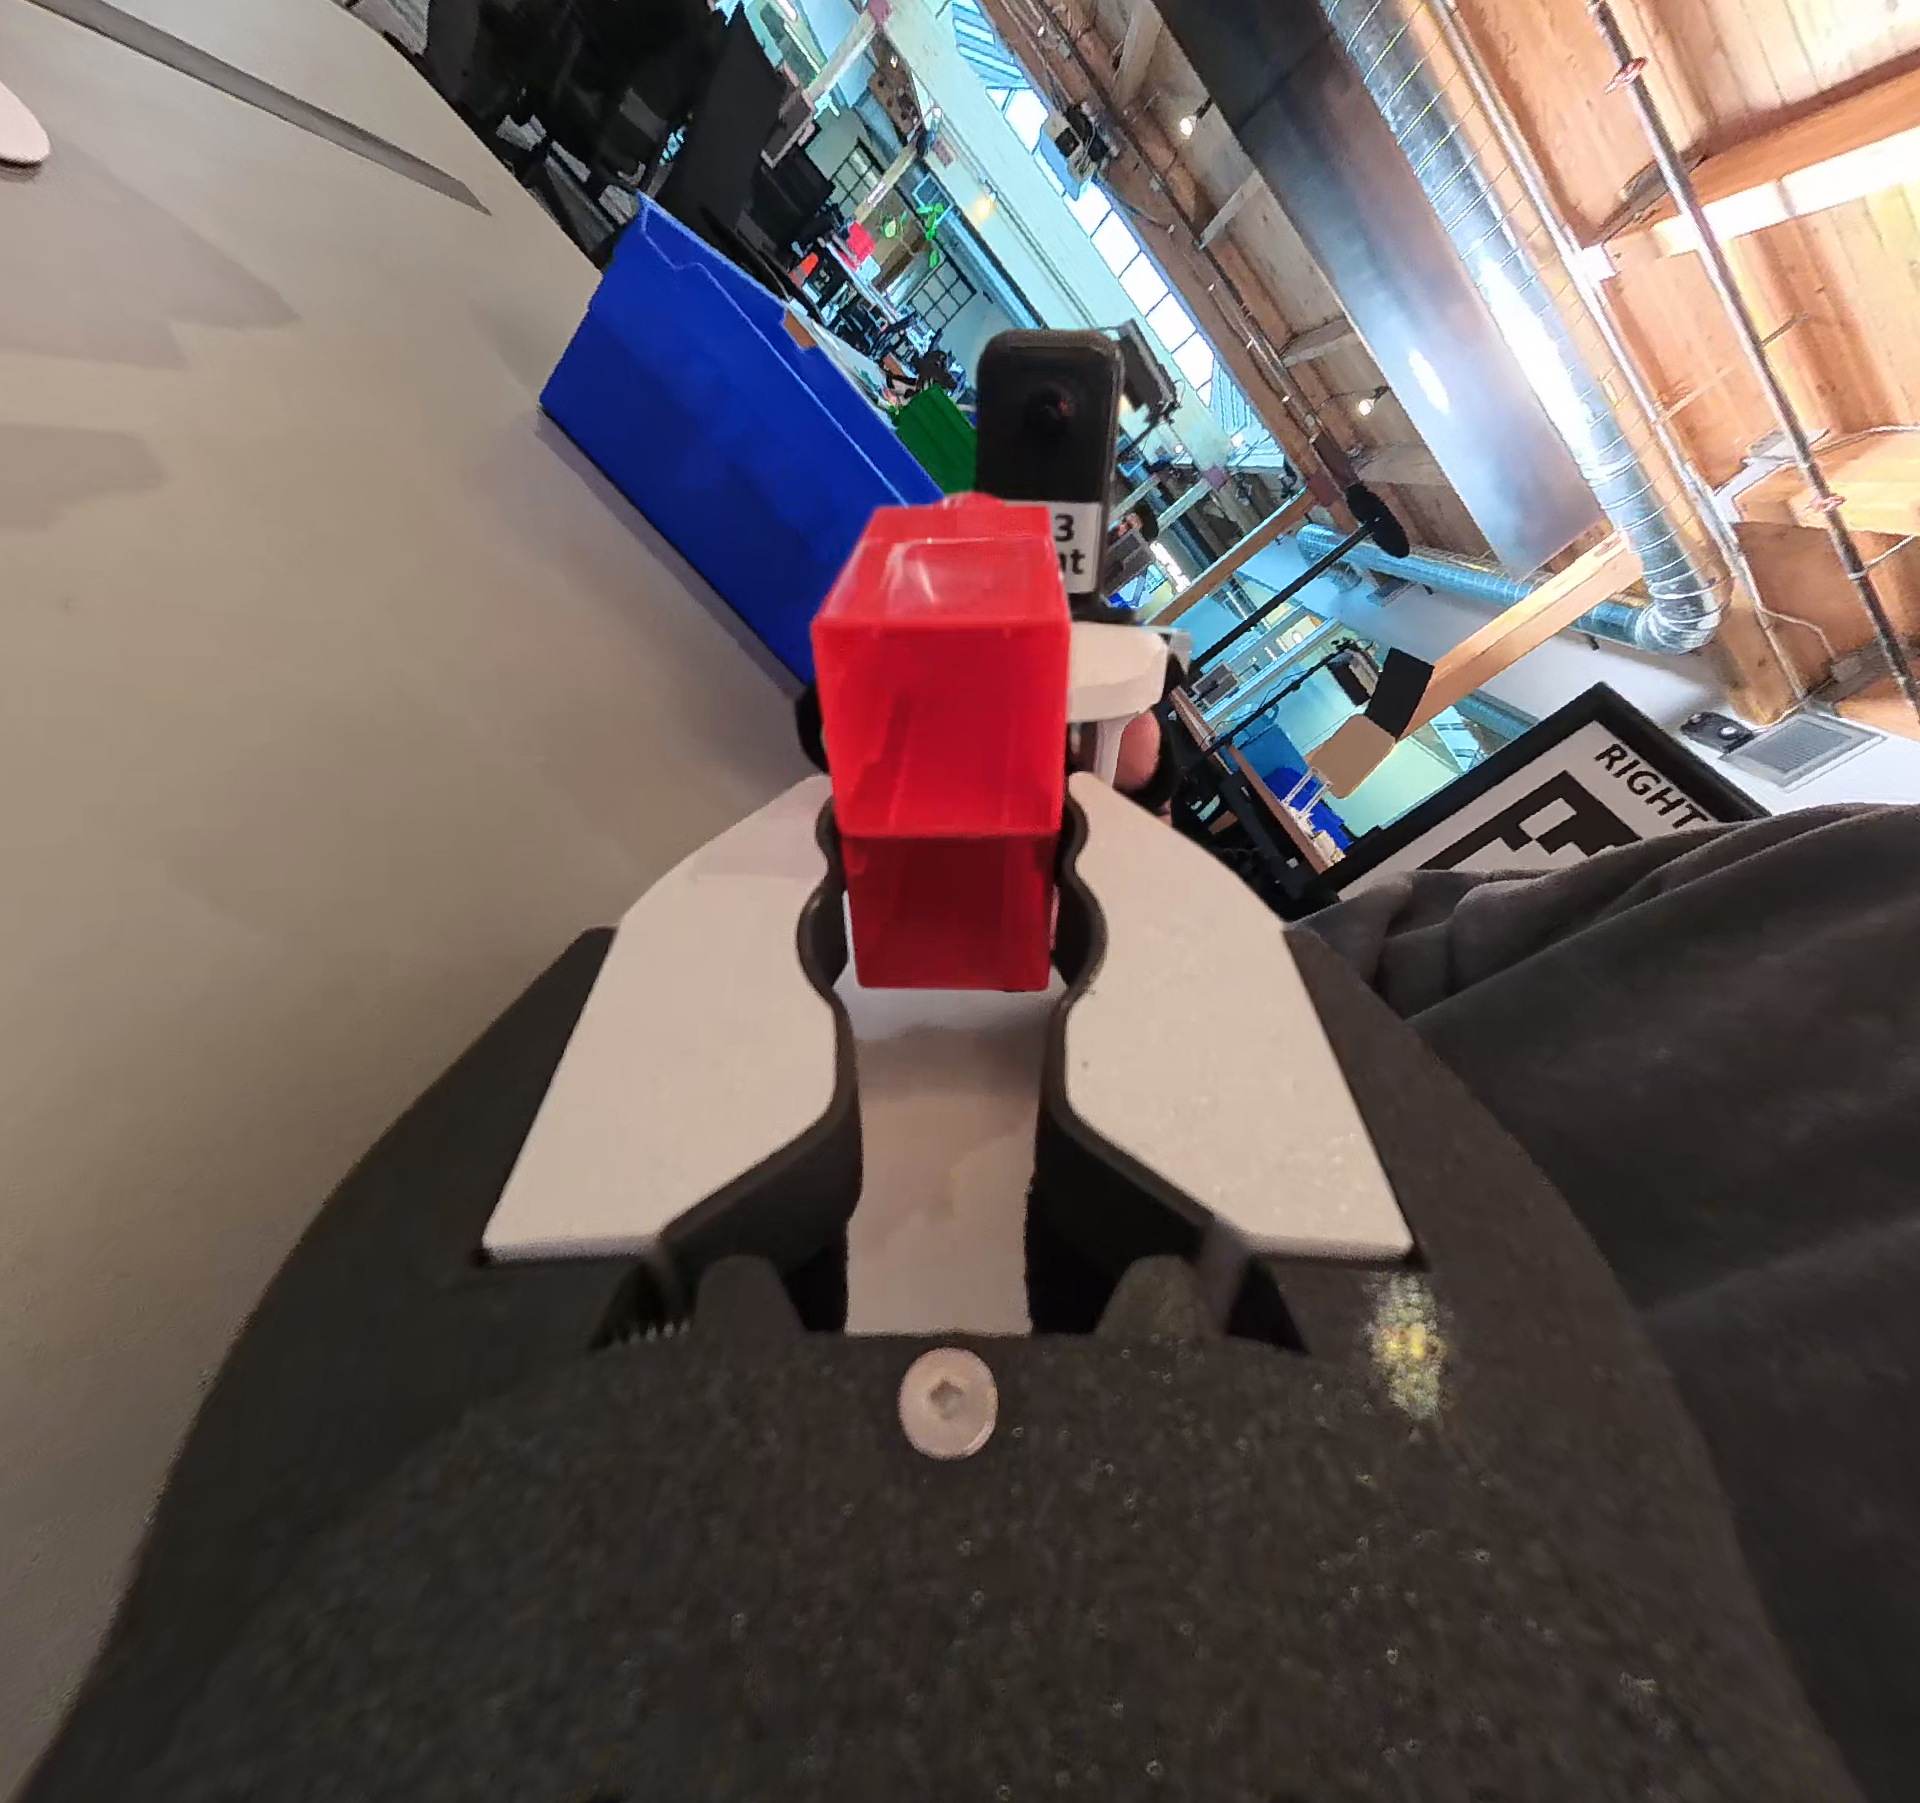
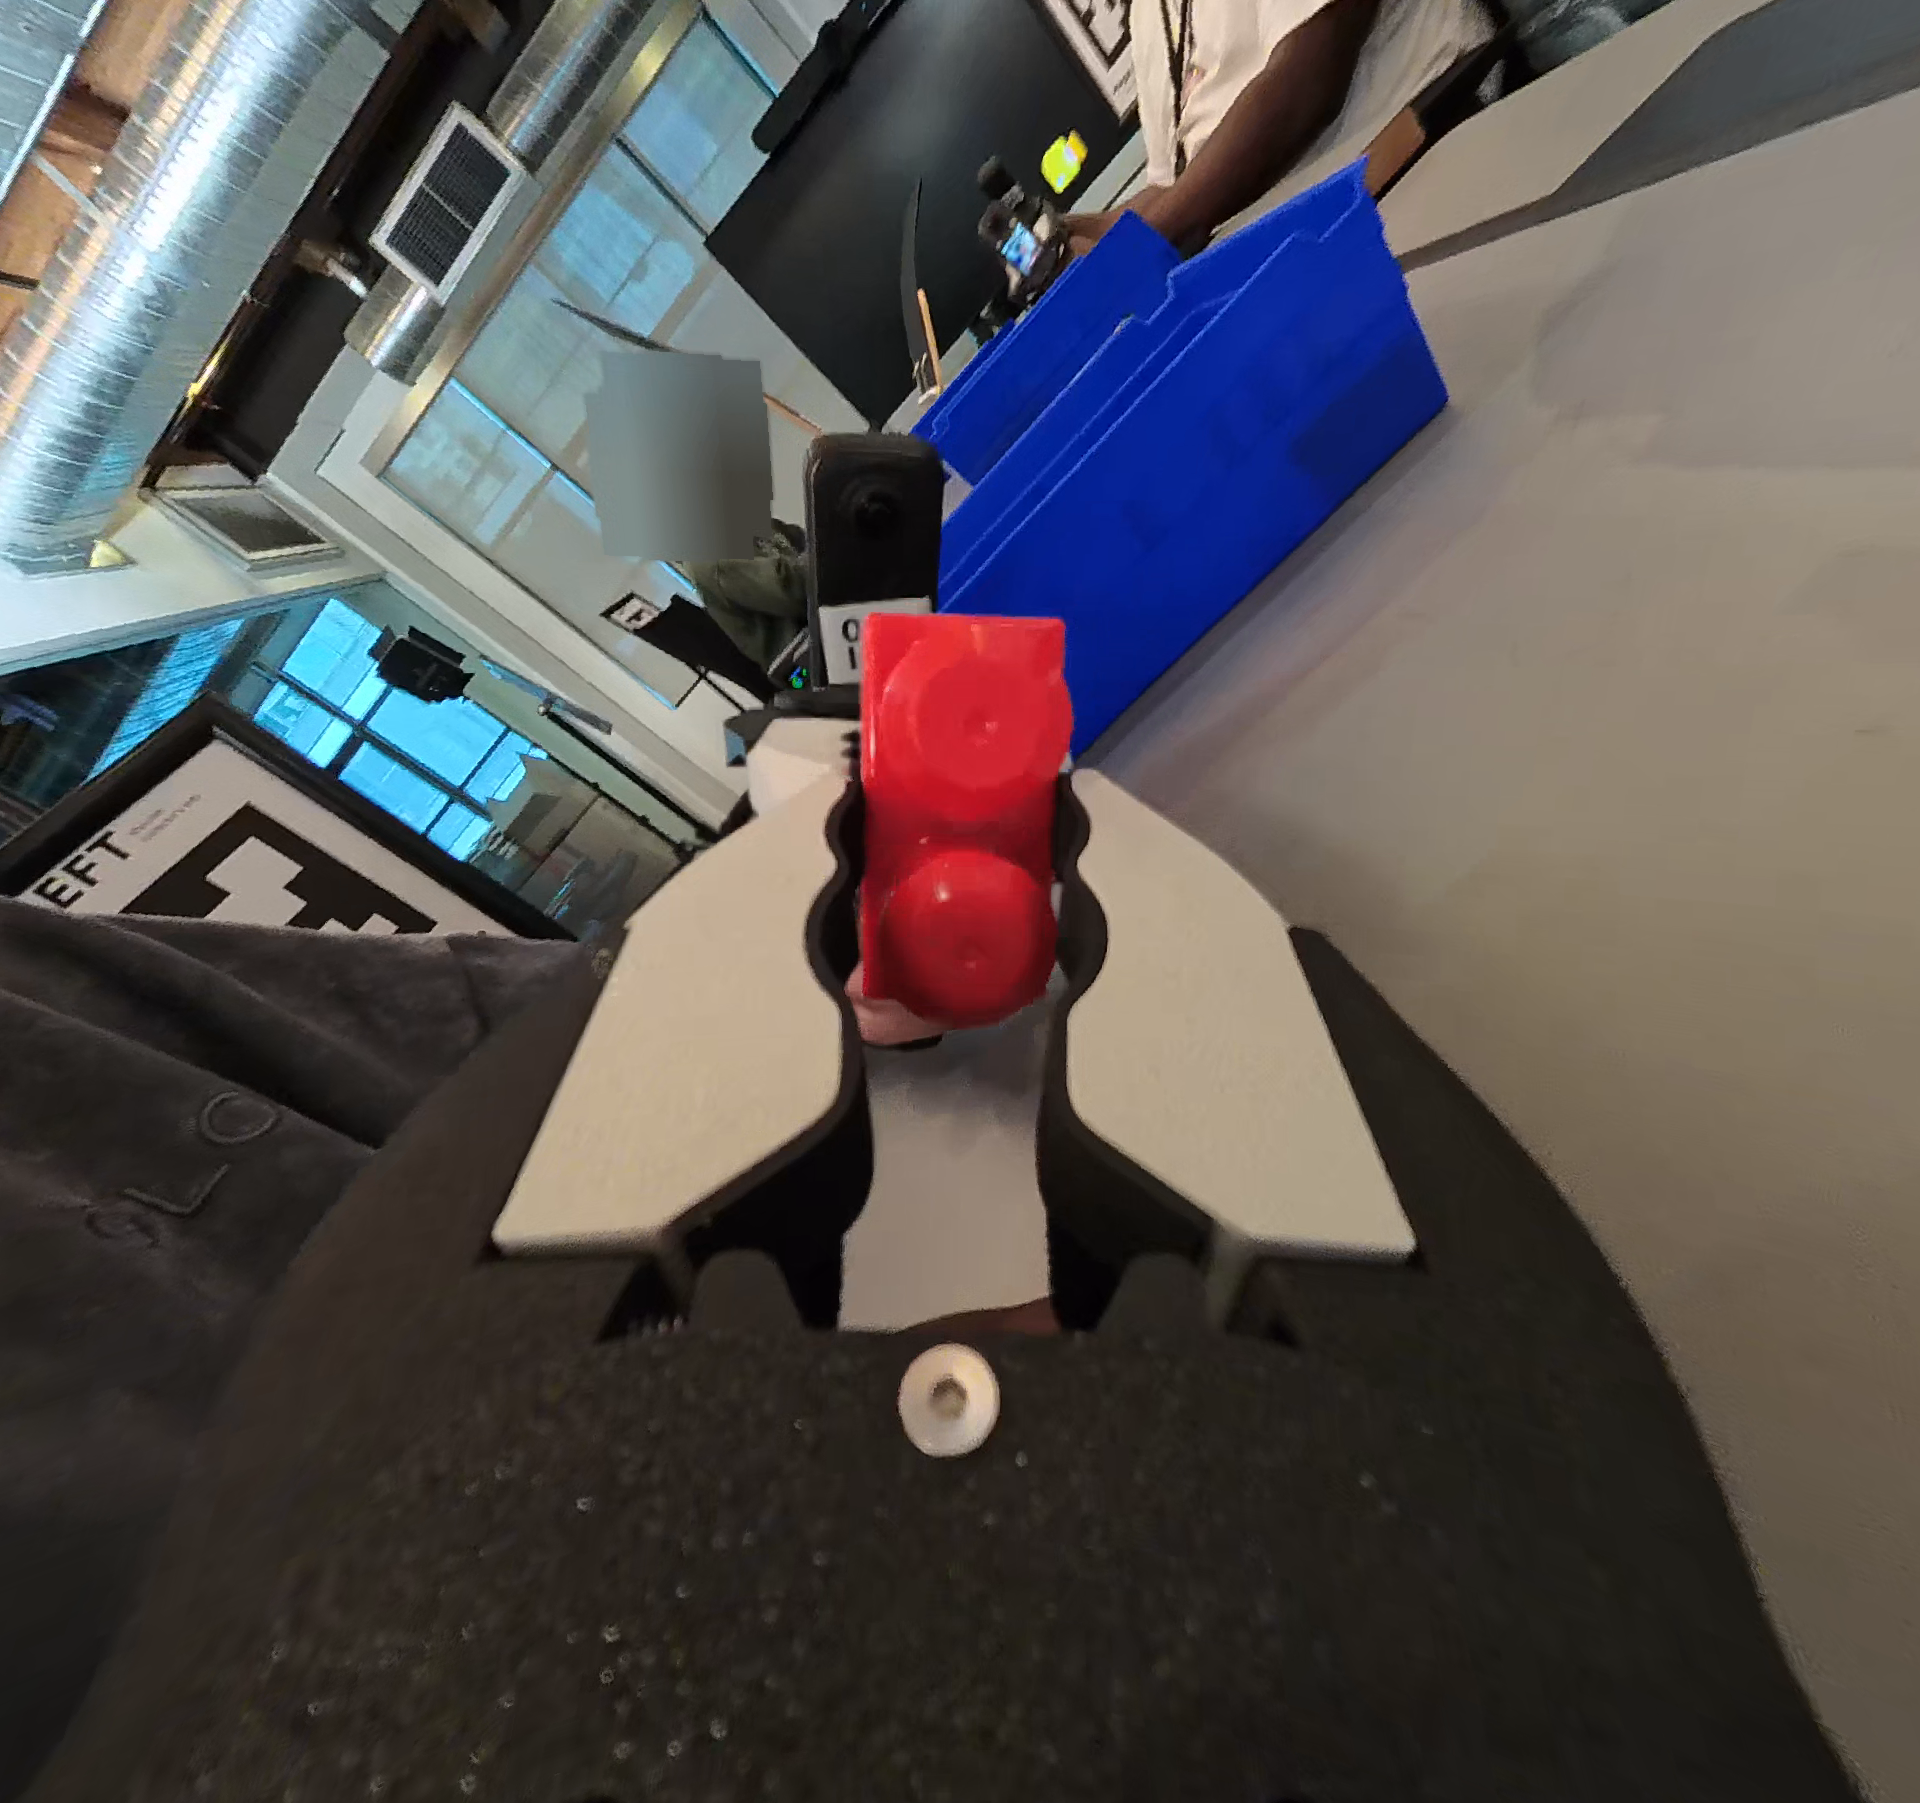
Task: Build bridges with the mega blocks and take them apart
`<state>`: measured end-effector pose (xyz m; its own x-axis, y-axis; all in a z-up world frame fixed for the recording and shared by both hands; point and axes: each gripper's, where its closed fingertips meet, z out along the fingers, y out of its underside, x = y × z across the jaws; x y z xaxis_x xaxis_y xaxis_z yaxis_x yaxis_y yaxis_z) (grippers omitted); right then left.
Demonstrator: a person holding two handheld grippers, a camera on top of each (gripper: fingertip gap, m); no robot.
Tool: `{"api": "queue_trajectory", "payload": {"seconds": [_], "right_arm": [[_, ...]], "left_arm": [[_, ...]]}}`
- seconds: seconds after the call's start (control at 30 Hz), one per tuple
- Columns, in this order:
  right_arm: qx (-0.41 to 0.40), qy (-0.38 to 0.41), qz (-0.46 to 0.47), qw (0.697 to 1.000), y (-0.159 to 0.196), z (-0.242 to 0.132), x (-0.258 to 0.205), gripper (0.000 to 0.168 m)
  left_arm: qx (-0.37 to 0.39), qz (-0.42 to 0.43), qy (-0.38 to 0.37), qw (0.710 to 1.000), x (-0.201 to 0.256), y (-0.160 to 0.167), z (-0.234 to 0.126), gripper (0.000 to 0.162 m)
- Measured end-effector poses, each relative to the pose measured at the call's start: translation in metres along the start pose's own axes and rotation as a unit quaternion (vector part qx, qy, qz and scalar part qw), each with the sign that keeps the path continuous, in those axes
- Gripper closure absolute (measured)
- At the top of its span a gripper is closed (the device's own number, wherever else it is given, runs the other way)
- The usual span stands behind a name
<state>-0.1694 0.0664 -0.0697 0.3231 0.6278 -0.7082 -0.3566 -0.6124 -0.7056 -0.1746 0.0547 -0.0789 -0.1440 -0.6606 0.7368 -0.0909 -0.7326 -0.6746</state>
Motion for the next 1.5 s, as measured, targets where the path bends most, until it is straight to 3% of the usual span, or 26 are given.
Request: {"api": "queue_trajectory", "payload": {"seconds": [0.07, 0.17, 0.33, 0.57, 0.87, 1.2, 1.4, 1.43, 1.5], "right_arm": [[-0.021, -0.017, 0.006, 1.0, 0.002, -0.003, -0.003, 0.133], [-0.047, -0.021, 0.013, 0.999, 0.005, -0.008, 0.001, 0.117], [-0.065, -0.046, -0.007, 0.997, 0.012, -0.006, -0.008, 0.135], [-0.07, -0.028, -0.018, 0.997, 0.019, -0.001, -0.005, 0.136], [-0.022, -0.039, 0.006, 0.999, 0.002, -0.006, -0.006, 0.136], [-0.056, -0.045, 0.014, 0.997, 0.018, 0.0, -0.007, 0.136], [-0.039, -0.052, 0.001, 0.998, 0.013, 0.002, -0.012, 0.136], [-0.04, -0.057, 0.007, 0.998, 0.013, 0.001, -0.013, 0.136], [-0.045, -0.052, 0.003, 0.998, 0.013, -0.002, -0.01, 0.136]], "left_arm": [[-0.001, 0.002, 0.007, 1.0, 0.002, 0.0, 0.0, 0.126], [0.005, 0.015, 0.013, 1.0, 0.008, -0.004, -0.002, 0.126], [0.009, 0.022, 0.011, 1.0, 0.008, -0.007, -0.006, 0.126], [0.022, 0.018, 0.007, 1.0, 0.004, -0.01, -0.009, 0.126], [0.061, 0.0, 0.018, 0.998, 0.005, -0.011, -0.002, 0.126], [0.08, 0.004, 0.014, 0.997, 0.005, -0.016, -0.003, 0.126], [0.04, 0.031, 0.018, 0.999, 0.011, -0.017, -0.007, 0.126], [0.028, 0.041, 0.013, 0.999, 0.011, -0.016, -0.008, 0.123], [0.013, 0.055, -0.006, 0.998, 0.01, -0.018, -0.012, 0.097]]}}
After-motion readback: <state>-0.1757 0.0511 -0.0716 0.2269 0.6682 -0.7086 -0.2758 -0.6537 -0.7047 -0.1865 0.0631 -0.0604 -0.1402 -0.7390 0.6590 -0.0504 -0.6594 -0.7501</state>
